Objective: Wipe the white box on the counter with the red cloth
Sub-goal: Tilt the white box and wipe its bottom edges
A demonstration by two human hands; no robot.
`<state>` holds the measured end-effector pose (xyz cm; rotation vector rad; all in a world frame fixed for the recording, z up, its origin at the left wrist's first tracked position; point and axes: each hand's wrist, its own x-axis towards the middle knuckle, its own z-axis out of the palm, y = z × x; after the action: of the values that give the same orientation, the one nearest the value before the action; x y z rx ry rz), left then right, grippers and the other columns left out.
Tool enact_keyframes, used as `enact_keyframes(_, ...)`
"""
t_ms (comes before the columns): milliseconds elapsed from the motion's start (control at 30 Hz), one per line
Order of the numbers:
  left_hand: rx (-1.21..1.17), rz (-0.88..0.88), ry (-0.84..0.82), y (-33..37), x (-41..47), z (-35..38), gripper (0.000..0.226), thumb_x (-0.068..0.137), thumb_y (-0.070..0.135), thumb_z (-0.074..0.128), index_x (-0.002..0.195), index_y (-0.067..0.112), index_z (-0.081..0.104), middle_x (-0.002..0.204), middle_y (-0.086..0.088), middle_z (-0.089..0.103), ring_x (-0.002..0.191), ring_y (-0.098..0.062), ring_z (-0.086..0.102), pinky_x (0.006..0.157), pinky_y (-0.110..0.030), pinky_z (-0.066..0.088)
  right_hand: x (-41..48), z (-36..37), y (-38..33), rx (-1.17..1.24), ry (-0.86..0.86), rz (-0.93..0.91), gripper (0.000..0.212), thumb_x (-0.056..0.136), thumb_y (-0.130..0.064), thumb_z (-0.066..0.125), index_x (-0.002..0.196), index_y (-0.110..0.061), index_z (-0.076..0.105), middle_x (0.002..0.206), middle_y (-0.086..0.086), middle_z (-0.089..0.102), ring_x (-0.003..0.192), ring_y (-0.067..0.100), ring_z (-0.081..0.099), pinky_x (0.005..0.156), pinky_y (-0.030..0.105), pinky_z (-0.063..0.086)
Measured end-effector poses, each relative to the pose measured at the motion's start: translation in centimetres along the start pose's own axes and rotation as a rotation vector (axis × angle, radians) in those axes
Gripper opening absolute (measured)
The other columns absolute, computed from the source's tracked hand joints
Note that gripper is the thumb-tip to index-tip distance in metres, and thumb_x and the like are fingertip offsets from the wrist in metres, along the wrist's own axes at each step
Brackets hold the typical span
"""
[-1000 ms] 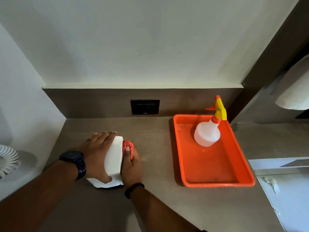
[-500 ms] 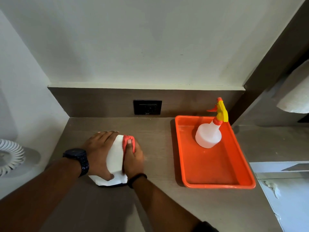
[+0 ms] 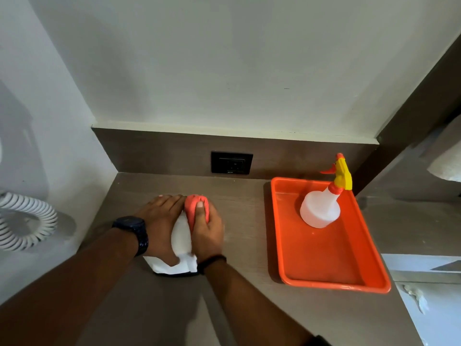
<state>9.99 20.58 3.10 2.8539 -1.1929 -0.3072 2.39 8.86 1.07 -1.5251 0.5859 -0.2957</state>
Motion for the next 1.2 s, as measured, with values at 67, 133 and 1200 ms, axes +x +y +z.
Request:
enact_keyframes(67, 0.002, -0.028, 0.009, -0.1, 0.0, 0.2, 0.13, 0.025, 0.073, 0.066, 0.137, 0.026, 0.019, 0.139, 0.002, 0.041, 0.127, -0.021, 0.039, 0.111, -0.039, 0.03, 1.1, -0.2, 0.0, 0.002, -0.008, 0.094, 0.036, 0.1, -0.039, 0.044, 0.123, -0.019, 0.064, 0.124, 0.007, 0.069, 0.119, 0.025, 0.061, 0.105, 0.037, 0.046)
enact_keyframes(133, 0.008, -0.044, -0.009, -0.1, 0.0, 0.3, 0.134, 0.025, 0.073, 0.064, 0.139, 0.025, 0.013, 0.144, 0.0, 0.036, 0.131, -0.022, 0.035, 0.111, -0.04, 0.03, 0.6, -0.2, 0.7, 0.038, 0.011, 0.215, 0.039, 0.1, -0.04, 0.045, 0.132, -0.023, 0.059, 0.135, 0.003, 0.063, 0.129, 0.023, 0.055, 0.109, 0.034, 0.041)
enact_keyframes(1200, 0.0, -0.016, -0.079, 0.3, 0.0, -0.9, 0.13, 0.038, 0.066, 0.071, 0.144, 0.021, 0.011, 0.15, -0.002, 0.028, 0.137, -0.022, 0.026, 0.116, -0.041, 0.019, 0.9, -0.2, -0.3, -0.096, 0.033, 0.193, 0.033, 0.1, -0.033, 0.043, 0.119, -0.018, 0.065, 0.12, 0.008, 0.07, 0.113, 0.027, 0.062, 0.105, 0.046, 0.047)
